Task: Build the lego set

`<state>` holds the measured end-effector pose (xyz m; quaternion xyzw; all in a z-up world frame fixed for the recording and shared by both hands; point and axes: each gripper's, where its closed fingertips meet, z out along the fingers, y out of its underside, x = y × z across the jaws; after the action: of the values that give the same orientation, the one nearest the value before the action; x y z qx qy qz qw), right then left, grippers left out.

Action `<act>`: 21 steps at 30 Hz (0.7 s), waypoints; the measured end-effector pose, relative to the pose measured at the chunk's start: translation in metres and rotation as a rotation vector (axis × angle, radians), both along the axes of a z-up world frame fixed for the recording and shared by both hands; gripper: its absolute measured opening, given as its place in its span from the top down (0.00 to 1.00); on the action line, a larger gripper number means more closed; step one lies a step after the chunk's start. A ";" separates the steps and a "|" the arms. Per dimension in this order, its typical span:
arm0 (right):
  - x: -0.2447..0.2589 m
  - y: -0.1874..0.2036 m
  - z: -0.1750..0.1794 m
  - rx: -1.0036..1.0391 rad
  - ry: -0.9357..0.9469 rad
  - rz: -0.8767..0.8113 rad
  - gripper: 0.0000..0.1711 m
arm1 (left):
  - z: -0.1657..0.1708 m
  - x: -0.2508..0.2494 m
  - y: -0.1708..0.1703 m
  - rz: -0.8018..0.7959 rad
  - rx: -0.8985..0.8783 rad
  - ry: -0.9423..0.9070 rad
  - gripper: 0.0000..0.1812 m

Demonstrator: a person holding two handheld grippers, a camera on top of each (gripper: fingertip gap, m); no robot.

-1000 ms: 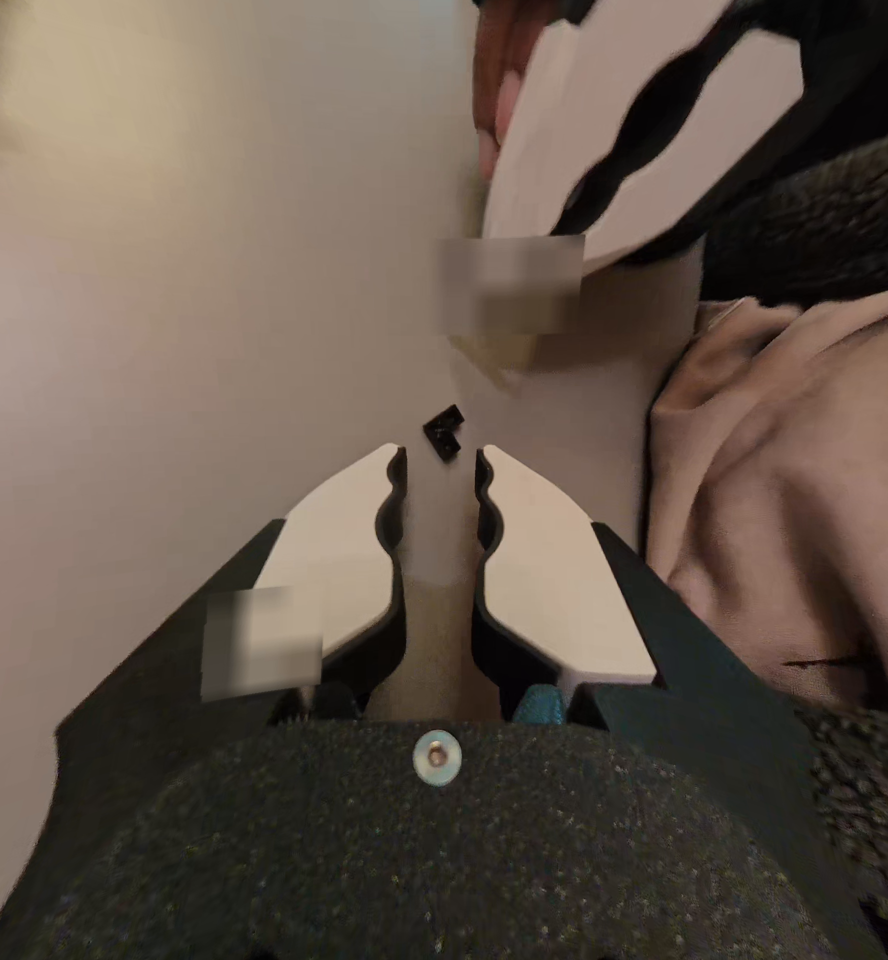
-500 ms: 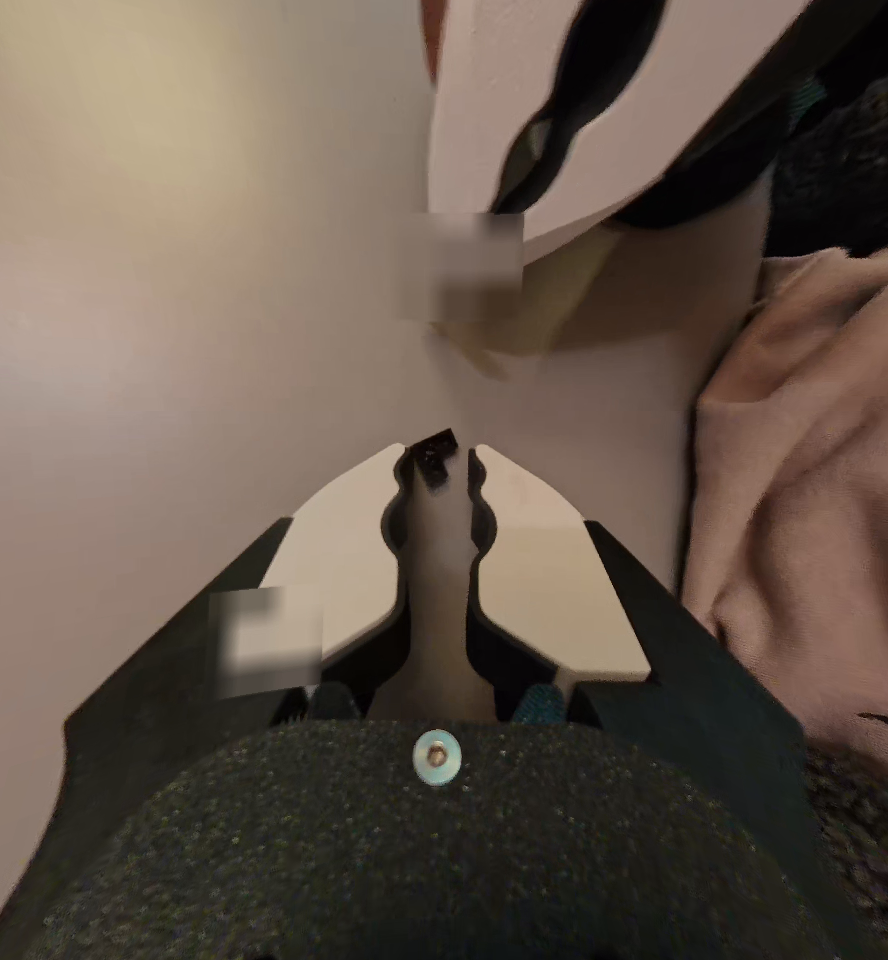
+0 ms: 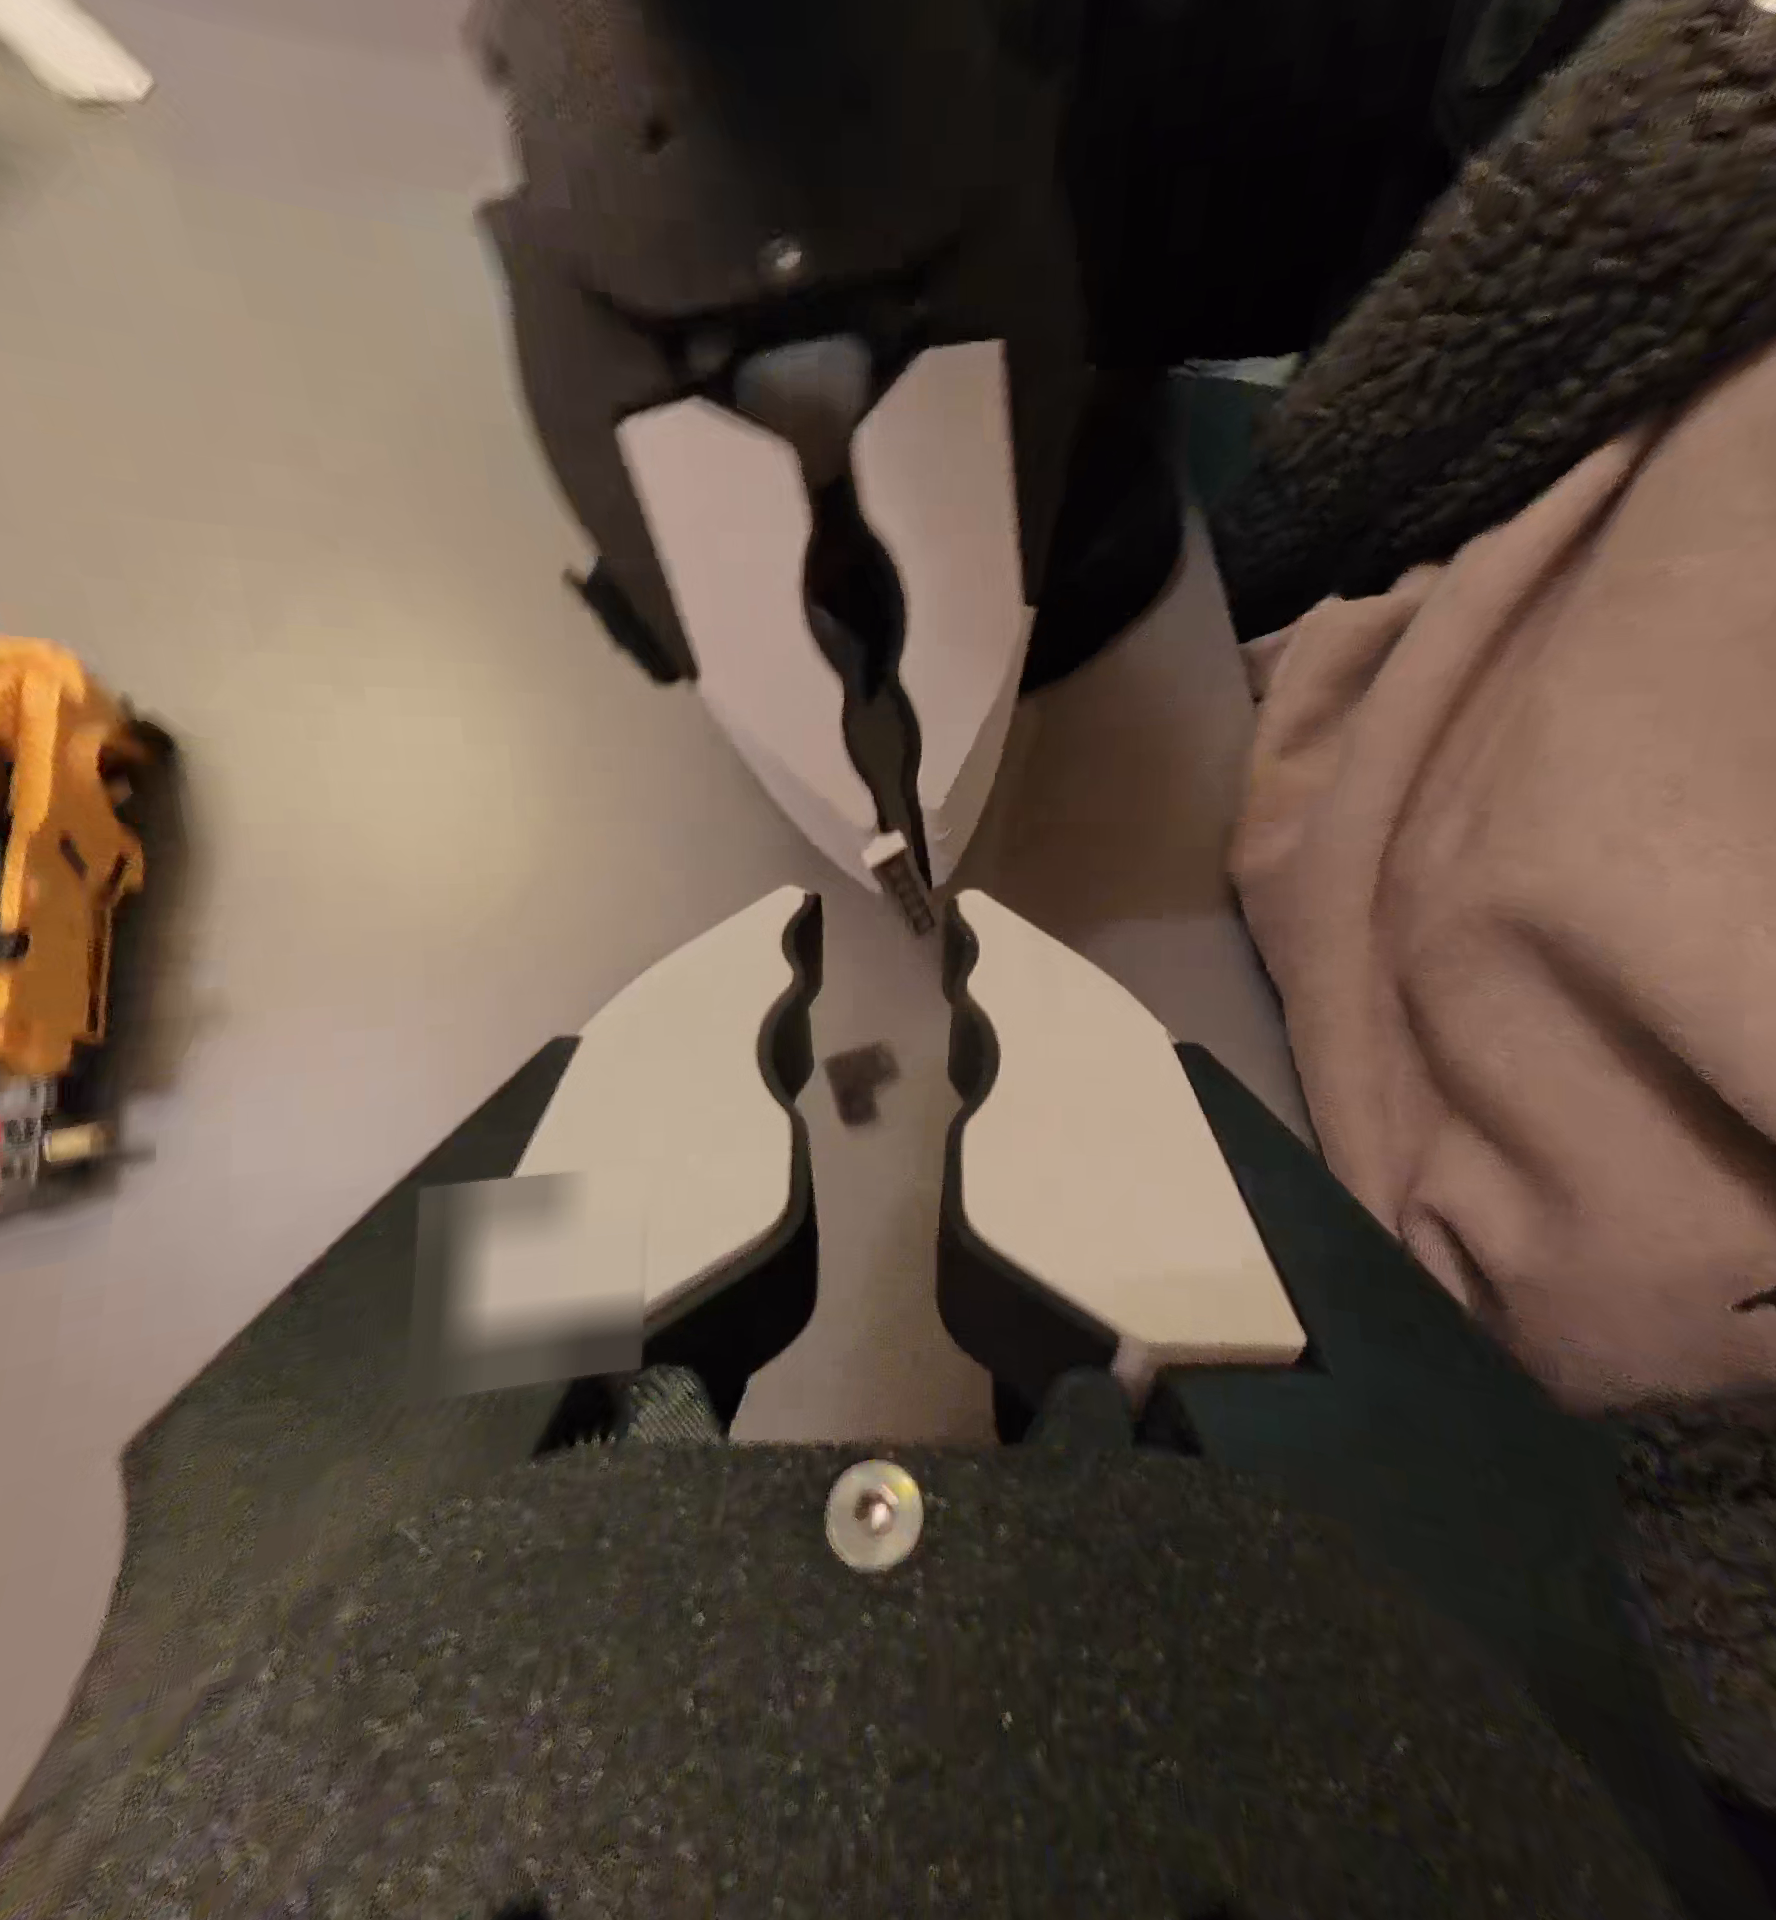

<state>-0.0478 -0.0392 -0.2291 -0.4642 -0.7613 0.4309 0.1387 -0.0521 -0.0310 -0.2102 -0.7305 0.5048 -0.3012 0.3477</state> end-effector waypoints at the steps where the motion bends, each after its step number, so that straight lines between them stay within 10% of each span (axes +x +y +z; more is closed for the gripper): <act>1: 0.000 -0.004 0.003 -0.031 -0.003 0.029 0.98 | 0.002 0.003 -0.003 -0.039 0.011 0.003 0.88; 9: -0.002 -0.014 0.000 -0.122 -0.036 0.096 0.98 | -0.003 0.008 -0.014 -0.069 -0.169 -0.040 0.96; 16: -0.015 0.014 -0.006 0.082 0.036 -0.201 0.90 | -0.023 -0.020 0.017 0.319 -0.746 -0.353 0.96; 21: -0.024 0.024 -0.018 0.226 -0.026 -0.481 0.89 | -0.027 -0.021 0.028 0.407 -0.849 -0.444 0.96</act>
<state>-0.0719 -0.0154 -0.2470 -0.6190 -0.6740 0.2918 0.2782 -0.0726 -0.0029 -0.2373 -0.8090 0.0999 -0.5535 0.1710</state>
